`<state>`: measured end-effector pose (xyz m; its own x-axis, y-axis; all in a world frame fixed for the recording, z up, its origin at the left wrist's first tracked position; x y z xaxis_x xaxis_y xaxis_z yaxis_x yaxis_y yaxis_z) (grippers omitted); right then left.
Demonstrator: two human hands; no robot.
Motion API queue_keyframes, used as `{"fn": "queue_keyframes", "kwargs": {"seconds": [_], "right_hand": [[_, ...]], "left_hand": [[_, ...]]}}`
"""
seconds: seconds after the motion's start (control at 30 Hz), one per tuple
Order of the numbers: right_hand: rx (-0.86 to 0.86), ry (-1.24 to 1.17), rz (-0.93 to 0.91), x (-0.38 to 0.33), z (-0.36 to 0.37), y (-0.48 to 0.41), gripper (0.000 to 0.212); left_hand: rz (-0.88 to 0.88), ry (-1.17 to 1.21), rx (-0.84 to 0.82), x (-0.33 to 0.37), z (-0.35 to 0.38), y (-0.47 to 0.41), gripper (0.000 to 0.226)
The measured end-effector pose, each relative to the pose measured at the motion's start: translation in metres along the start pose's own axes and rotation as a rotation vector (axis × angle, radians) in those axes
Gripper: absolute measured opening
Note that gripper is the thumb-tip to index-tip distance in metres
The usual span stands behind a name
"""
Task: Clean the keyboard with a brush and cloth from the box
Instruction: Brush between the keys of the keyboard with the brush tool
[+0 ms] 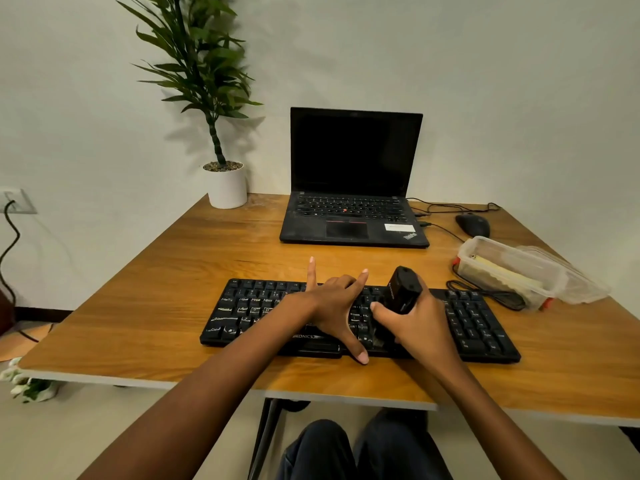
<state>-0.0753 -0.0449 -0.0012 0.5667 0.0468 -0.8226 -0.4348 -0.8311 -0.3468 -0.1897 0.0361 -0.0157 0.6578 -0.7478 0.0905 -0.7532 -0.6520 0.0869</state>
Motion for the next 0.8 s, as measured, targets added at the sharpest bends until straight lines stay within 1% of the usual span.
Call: {"fn": "queue_keyframes", "kwargs": {"seconds": [0.07, 0.17, 0.2, 0.3, 0.4, 0.43, 0.53, 0.6, 0.7, 0.8], "right_hand": [[0.000, -0.011, 0.023, 0.003, 0.000, 0.000, 0.029], [0.146, 0.012, 0.006, 0.004, -0.010, -0.006, 0.033], [0.153, 0.010, 0.001, 0.002, -0.009, -0.006, 0.034], [0.088, 0.029, 0.002, 0.001, -0.001, -0.008, 0.035], [0.121, 0.000, 0.040, 0.003, -0.001, -0.016, 0.031], [0.109, 0.005, 0.047, 0.003, 0.000, -0.018, 0.031], [0.003, 0.058, 0.066, 0.002, 0.004, -0.021, 0.030], [-0.031, 0.054, 0.103, 0.002, 0.005, -0.026, 0.028], [0.001, 0.055, 0.110, -0.001, 0.006, -0.041, 0.028], [0.086, 0.036, 0.055, -0.008, 0.003, -0.051, 0.036]], "left_hand": [[0.003, -0.001, 0.005, 0.000, 0.000, 0.000, 0.135], [0.005, -0.006, 0.007, 0.000, 0.000, -0.001, 0.136], [0.005, -0.004, 0.010, 0.000, 0.000, -0.001, 0.136], [0.003, 0.006, 0.010, -0.001, 0.000, -0.001, 0.135], [0.005, 0.010, 0.006, 0.000, 0.000, 0.000, 0.136], [0.003, 0.012, 0.007, 0.000, 0.000, 0.000, 0.136], [0.006, 0.019, 0.008, 0.000, 0.000, 0.001, 0.136], [0.006, 0.021, 0.005, 0.000, 0.000, 0.002, 0.135], [0.007, 0.029, 0.005, -0.004, -0.002, 0.005, 0.136], [-0.012, 0.063, -0.015, -0.015, -0.003, 0.011, 0.135]]}}
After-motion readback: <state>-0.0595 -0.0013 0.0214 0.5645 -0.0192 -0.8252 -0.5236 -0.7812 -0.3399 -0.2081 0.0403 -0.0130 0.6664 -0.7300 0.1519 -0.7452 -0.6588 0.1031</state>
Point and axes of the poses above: each hand's wrist, its own y-axis away from the middle knuckle, its own z-axis out of the palm, x = y × z, the point moved 6 cm from there along -y, towards the middle knuckle, and after that the axes turned 7 degrees about x, right-handed, at the moved point
